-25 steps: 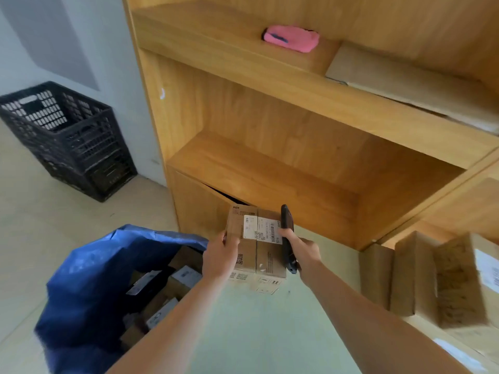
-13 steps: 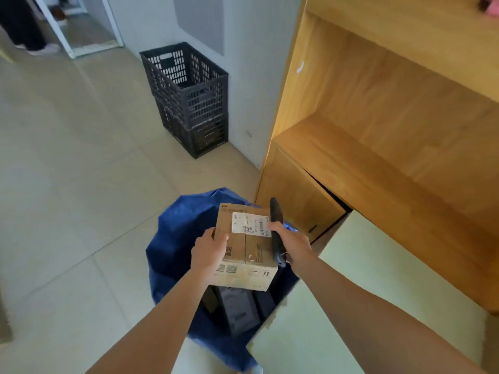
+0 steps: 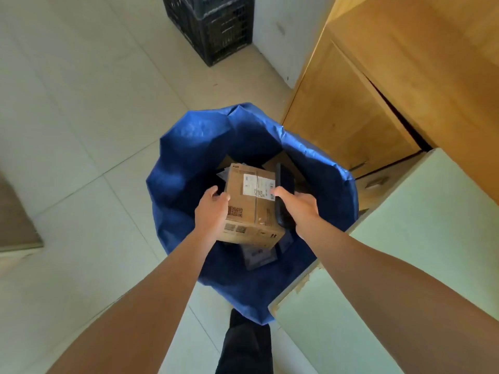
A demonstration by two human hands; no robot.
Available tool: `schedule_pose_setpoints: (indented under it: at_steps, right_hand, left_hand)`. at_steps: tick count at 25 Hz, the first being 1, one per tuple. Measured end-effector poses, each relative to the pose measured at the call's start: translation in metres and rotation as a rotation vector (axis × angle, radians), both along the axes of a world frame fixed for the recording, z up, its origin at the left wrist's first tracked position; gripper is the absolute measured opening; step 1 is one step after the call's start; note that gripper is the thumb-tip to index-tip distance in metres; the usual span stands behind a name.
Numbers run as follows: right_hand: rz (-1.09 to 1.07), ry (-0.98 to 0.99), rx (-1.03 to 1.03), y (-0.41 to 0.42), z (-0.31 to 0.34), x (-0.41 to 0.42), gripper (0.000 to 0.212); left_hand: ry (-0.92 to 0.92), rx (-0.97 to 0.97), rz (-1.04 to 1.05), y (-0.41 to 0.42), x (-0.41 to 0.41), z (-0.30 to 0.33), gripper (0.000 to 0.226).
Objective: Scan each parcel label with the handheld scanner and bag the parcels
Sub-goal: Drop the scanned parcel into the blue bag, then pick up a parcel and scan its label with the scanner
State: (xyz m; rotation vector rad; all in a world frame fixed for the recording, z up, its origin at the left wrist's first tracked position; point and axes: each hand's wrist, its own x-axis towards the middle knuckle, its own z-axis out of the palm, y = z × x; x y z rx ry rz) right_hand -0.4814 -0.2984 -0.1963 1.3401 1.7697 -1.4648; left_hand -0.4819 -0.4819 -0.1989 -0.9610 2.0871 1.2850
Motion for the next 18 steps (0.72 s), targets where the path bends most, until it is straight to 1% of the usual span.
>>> schedule_pose_setpoints:
  at_steps: [1,2,4,5,6,8,9,11,12,16,18]
  right_hand:
    - [-0.021,0.021,0.031,-0.001,0.001,-0.002,0.087]
    - [-0.055,0.024,0.034,0.000,0.002,-0.004,0.090]
    - [-0.120,0.017,0.006,0.004,0.007,-0.004,0.084]
    - [-0.116,0.014,-0.014,0.006,0.013,-0.003,0.084]
    - [-0.092,0.019,-0.034,0.008,0.019,-0.002,0.089]
    - [-0.008,0.029,-0.061,0.015,0.029,0.001,0.096]
    - [0.040,0.038,-0.070,0.017,0.034,0.001,0.089]
    - [0.109,0.064,-0.050,0.025,0.051,-0.001,0.062]
    - [0.131,0.089,-0.039,0.031,0.059,-0.003,0.055]
    - [0.169,0.222,0.031,0.066,0.113,-0.007,0.042]
    - [0.140,0.252,0.068,0.087,0.140,-0.004,0.043]
  left_hand:
    - [0.030,-0.001,0.052,0.003,-0.004,0.004,0.056]
    - [0.063,0.003,0.087,0.006,-0.006,0.011,0.058]
    - [0.132,-0.003,0.065,0.016,-0.007,0.019,0.063]
    - [0.153,-0.022,0.022,0.021,-0.006,0.022,0.065]
    - [0.171,-0.044,-0.023,0.027,-0.005,0.026,0.067]
    - [0.206,-0.021,-0.052,0.043,-0.006,0.038,0.071]
    - [0.222,0.006,-0.043,0.050,-0.008,0.046,0.072]
    - [0.265,0.034,-0.049,0.066,-0.015,0.064,0.068]
    - [0.297,0.043,-0.065,0.075,-0.019,0.074,0.066]
    - [0.407,0.106,-0.107,0.116,-0.030,0.123,0.060]
    - [0.447,0.115,-0.133,0.139,-0.030,0.146,0.056]
